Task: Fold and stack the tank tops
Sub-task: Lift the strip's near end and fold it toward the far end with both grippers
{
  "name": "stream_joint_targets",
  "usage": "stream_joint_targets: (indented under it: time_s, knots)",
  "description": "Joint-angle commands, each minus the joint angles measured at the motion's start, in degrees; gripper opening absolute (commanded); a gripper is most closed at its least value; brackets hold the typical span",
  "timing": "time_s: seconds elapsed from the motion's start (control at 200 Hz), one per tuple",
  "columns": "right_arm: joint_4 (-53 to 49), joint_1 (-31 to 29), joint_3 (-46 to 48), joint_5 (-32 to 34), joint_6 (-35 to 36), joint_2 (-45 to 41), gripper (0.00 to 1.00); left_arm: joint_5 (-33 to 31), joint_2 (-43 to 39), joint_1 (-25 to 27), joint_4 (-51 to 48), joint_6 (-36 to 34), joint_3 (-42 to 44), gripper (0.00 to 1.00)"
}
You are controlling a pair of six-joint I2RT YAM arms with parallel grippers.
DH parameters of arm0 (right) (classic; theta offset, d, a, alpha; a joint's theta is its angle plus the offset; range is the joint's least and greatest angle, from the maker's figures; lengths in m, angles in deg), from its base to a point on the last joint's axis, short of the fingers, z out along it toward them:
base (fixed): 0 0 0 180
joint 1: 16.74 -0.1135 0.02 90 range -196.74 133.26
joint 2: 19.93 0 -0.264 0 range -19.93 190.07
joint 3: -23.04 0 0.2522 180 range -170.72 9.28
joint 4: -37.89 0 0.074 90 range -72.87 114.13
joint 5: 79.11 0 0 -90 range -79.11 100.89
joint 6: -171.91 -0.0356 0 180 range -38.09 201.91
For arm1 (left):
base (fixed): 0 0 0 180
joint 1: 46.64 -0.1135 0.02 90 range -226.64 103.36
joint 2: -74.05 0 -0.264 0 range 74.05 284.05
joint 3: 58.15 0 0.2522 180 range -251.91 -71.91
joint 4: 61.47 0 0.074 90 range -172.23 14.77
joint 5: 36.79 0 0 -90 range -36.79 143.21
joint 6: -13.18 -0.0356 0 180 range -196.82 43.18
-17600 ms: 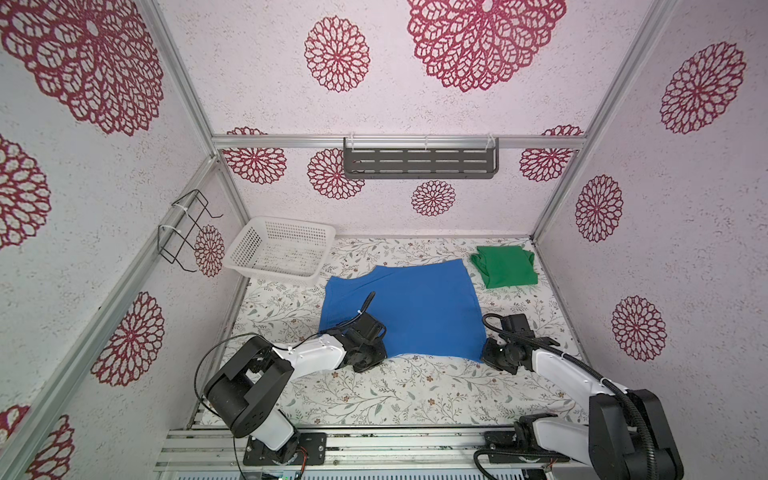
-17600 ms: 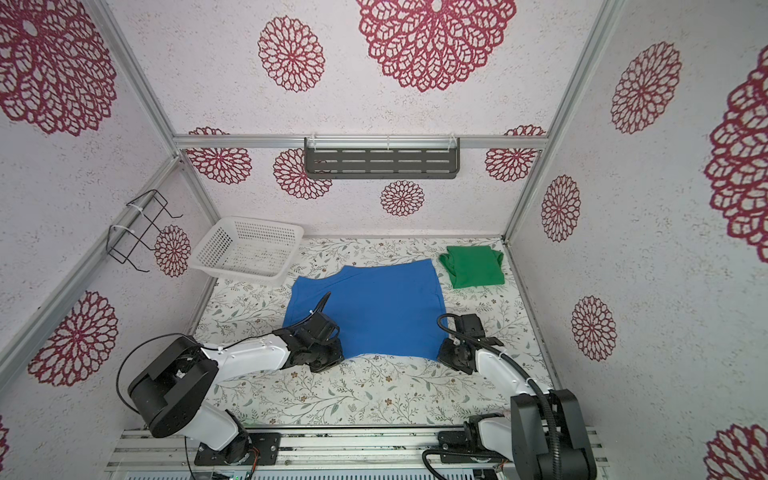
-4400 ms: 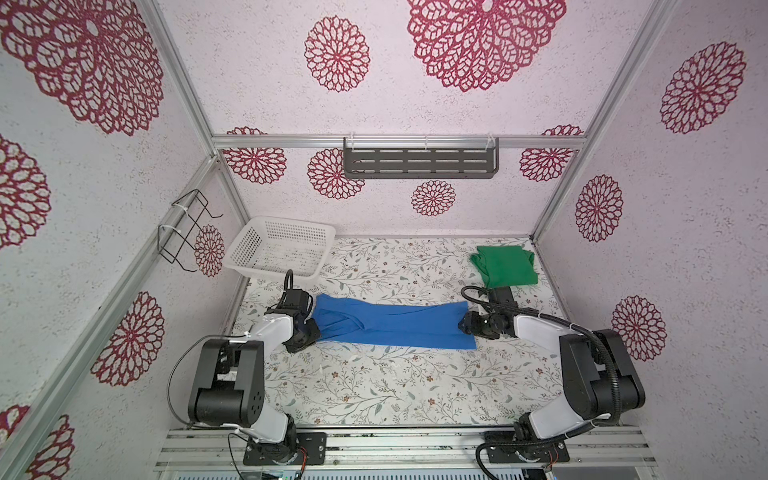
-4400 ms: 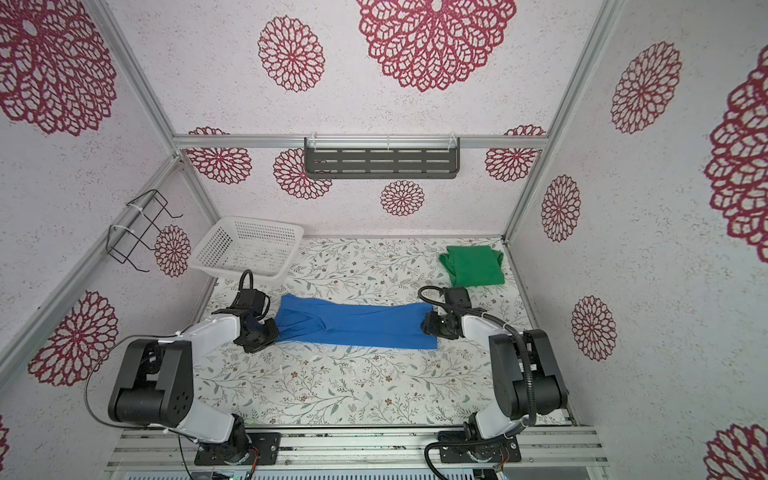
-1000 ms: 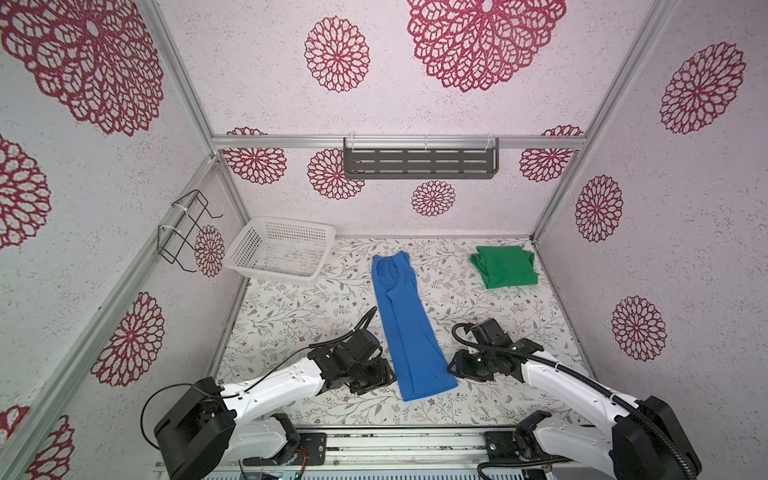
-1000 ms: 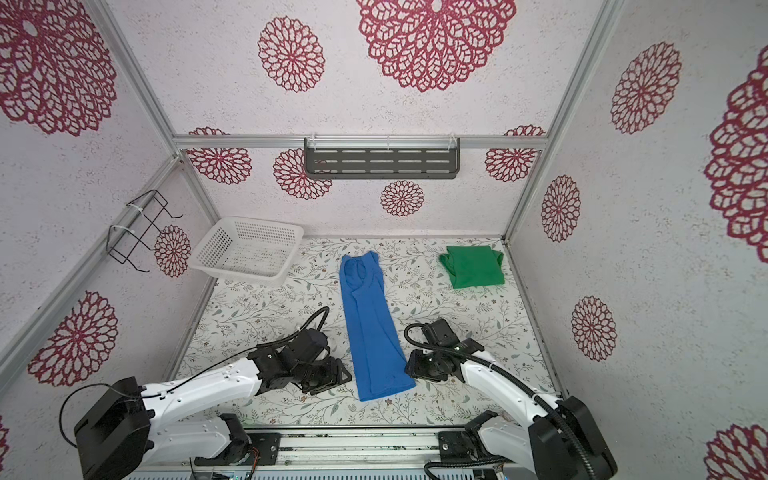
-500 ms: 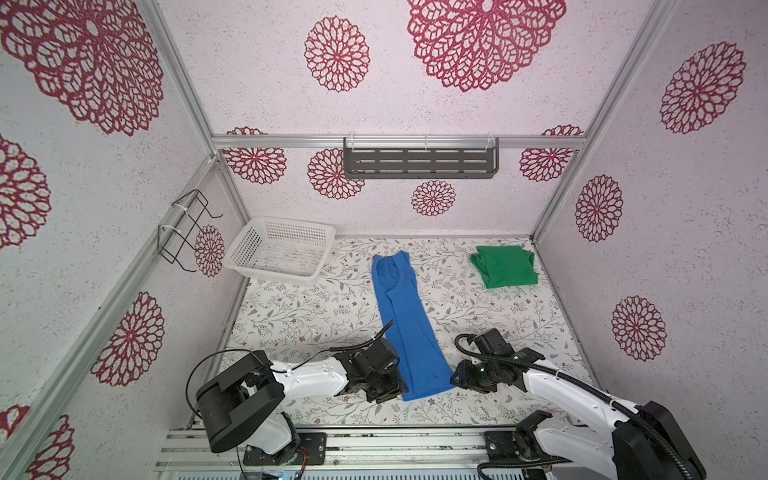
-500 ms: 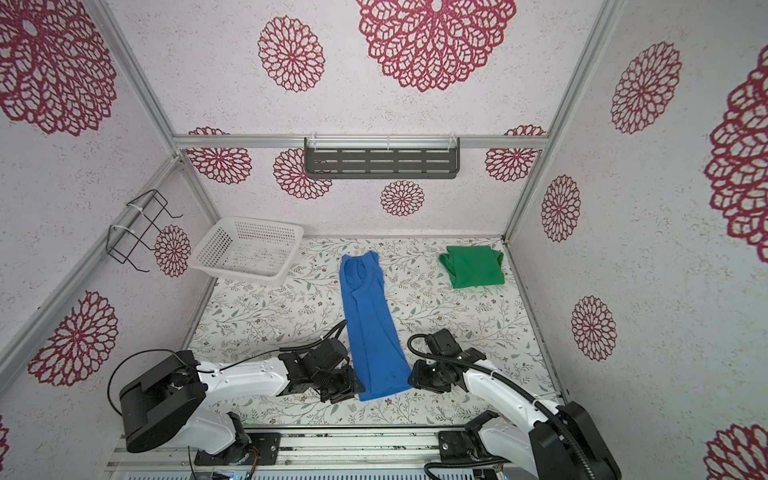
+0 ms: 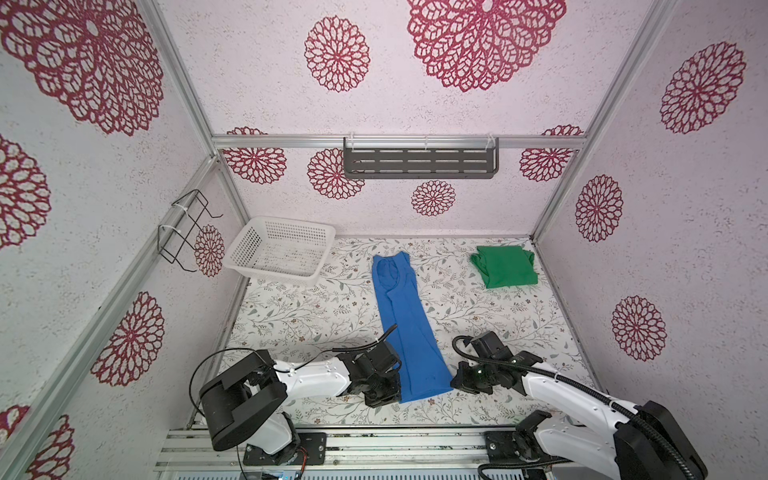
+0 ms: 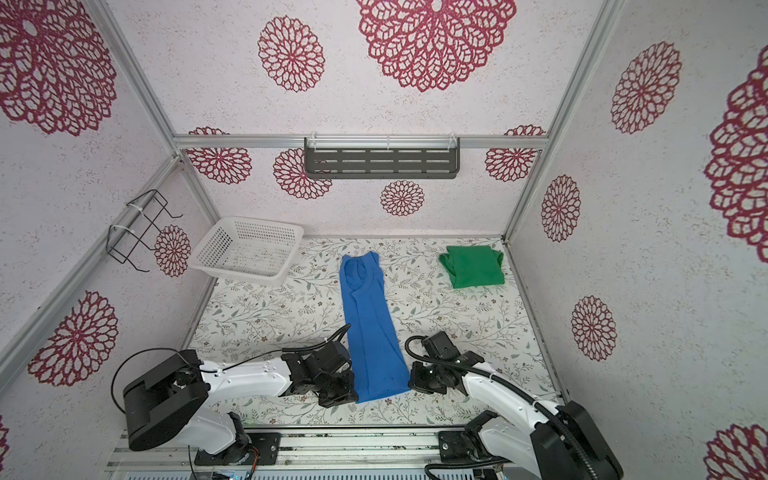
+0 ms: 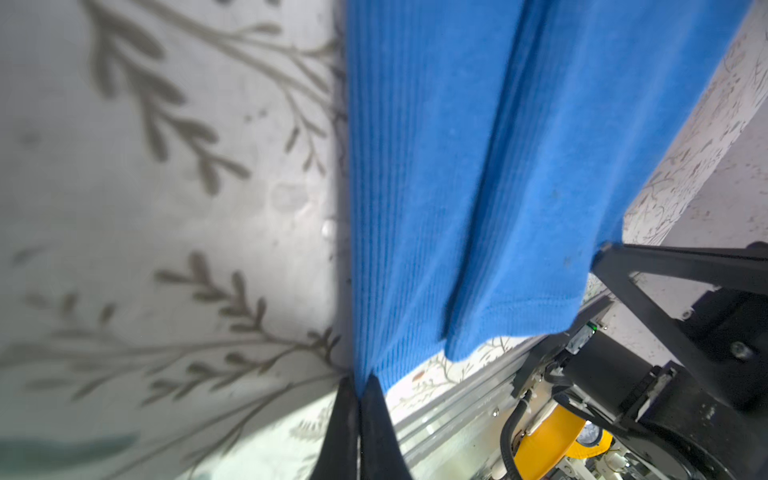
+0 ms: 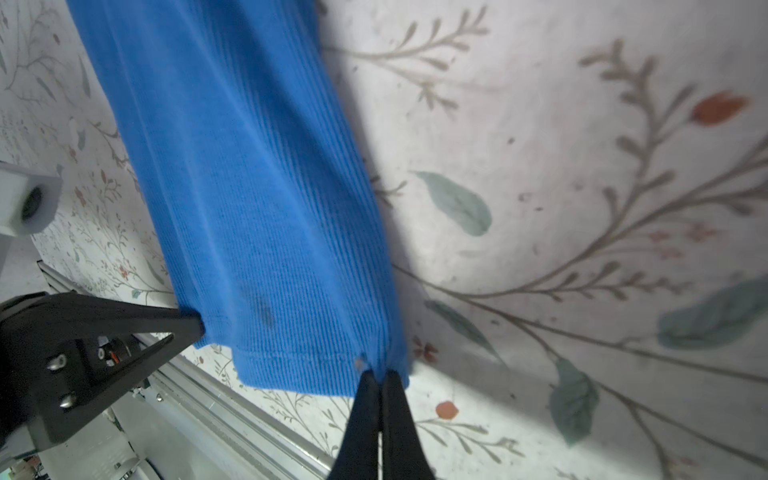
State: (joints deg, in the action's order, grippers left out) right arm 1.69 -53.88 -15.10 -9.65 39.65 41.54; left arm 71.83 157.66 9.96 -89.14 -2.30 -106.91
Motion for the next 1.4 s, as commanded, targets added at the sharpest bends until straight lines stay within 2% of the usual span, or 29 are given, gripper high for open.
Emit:
stream_joint_targets:
  time_s: [0.0, 0.22, 0.315, 0.415, 0.711, 0.941, 1.396]
  knots:
    - [1.9, -4.6, -0.3, 2.0, -5.4, -1.2, 0.00, -1.8, -5.2, -1.2, -7.9, -1.5, 2.1, 0.00]
    - [4.2, -13.5, -2.3, 7.1, -12.0, -0.1, 0.00, -5.6, -17.6, -1.9, -17.0, 1.0, 6.6, 0.00]
    - [0.9, -14.9, -6.0, 11.1, -10.3, 2.1, 0.00, -8.1, -21.3, -2.4, -18.9, 2.0, 6.6, 0.00]
    - [-2.0, -15.1, -10.5, 13.3, -7.3, 4.3, 0.00, -9.3, -21.7, -4.2, -22.4, -0.6, 3.7, 0.00]
    - [-6.8, -13.9, -22.2, 15.5, -0.2, 9.1, 0.00, -7.9, -16.7, -11.7, -25.9, -11.1, -4.5, 0.00]
    - [-7.6, -9.1, -27.2, 14.4, 4.5, 13.1, 0.00, -5.1, -9.1, -17.8, -27.0, -21.0, -12.4, 0.00]
    - [-6.8, -0.7, -37.4, 11.0, 14.7, 26.4, 0.00, 0.1, 5.7, -26.4, -24.3, -31.4, -23.1, 0.00]
